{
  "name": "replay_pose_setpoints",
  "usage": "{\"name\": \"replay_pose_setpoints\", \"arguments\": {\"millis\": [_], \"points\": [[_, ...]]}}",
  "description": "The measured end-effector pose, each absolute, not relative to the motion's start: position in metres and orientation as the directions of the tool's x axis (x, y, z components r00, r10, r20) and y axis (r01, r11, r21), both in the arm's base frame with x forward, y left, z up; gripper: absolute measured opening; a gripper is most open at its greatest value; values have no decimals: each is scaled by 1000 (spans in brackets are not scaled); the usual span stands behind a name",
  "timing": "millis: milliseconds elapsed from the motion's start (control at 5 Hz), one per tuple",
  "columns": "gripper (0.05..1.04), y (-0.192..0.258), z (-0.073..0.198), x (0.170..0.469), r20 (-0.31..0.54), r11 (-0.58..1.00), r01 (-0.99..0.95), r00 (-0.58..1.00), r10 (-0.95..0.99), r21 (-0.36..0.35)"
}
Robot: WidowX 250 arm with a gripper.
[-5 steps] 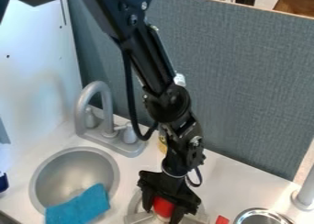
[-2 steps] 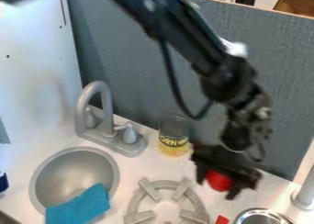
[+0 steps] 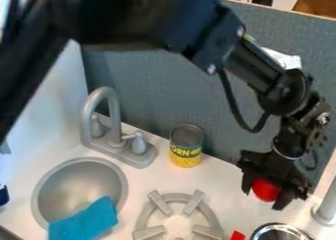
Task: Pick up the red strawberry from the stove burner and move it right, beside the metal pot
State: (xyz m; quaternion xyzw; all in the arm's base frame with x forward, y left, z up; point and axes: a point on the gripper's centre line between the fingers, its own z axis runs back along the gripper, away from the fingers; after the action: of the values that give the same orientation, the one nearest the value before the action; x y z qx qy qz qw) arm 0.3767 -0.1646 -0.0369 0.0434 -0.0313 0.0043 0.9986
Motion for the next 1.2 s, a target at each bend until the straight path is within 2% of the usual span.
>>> {"name": "replay_pose_setpoints", "arguments": {"millis": [800,1000,1200], "points": [[809,-165,-92,392,9,989,34,999,-35,142],[854,-161,-91,395,5,991,10,1000,-11,132],[1014,-153,-91,394,-22,992,-22,999,25,123]]}}
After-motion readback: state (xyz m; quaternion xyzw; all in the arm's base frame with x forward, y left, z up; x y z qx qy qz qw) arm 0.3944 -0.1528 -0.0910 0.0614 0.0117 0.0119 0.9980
